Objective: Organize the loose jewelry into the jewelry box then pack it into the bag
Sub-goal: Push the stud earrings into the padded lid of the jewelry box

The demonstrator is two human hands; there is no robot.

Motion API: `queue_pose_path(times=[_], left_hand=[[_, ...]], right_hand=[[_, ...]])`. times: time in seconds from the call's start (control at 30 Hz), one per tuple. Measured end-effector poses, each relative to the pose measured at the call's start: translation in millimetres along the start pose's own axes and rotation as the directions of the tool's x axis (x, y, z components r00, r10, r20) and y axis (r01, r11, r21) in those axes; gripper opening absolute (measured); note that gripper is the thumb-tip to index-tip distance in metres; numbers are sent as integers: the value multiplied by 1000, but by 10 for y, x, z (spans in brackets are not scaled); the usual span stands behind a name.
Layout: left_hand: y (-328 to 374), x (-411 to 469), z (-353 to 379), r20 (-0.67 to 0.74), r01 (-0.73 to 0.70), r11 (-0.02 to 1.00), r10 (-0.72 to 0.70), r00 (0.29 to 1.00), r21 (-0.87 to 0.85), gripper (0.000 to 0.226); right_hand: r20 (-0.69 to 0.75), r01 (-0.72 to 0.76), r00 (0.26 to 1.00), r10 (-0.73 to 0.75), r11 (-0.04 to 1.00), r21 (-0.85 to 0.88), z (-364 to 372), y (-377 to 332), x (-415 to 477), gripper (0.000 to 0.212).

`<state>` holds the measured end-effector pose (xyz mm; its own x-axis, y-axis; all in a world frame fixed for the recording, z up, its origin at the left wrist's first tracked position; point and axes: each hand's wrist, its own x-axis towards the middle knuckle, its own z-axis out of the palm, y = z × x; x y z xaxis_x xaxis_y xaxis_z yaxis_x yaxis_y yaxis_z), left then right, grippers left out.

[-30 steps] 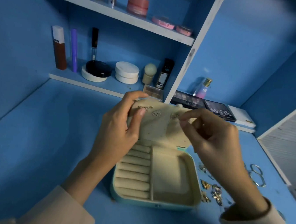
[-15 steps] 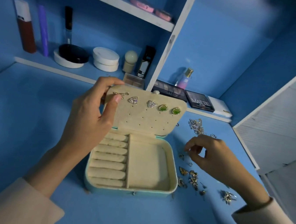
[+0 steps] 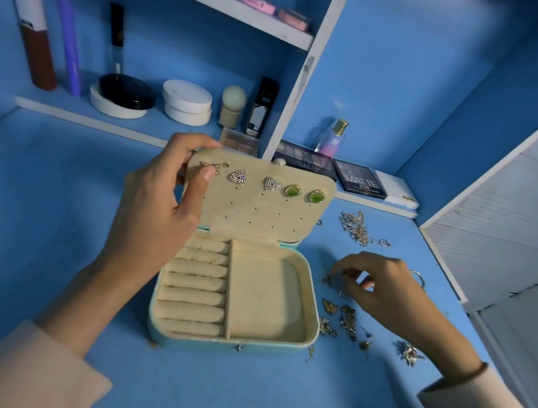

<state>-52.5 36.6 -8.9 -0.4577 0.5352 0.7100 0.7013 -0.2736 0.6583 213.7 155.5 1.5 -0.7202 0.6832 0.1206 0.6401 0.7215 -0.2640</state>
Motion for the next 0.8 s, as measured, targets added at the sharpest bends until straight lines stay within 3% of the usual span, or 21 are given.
queue_pose_path(times=[0.47,0.8], left_hand=[[23,-5,-7,15,18,1000,-18,1000,-6,21],[12,3,-7,10,19,1000,-19,1000,5,21]], right_hand=[[-38,-30,999,29,999,-17,-25,76,-25,25],[14,-40,999,40,999,-10,-12,76,-10,18]])
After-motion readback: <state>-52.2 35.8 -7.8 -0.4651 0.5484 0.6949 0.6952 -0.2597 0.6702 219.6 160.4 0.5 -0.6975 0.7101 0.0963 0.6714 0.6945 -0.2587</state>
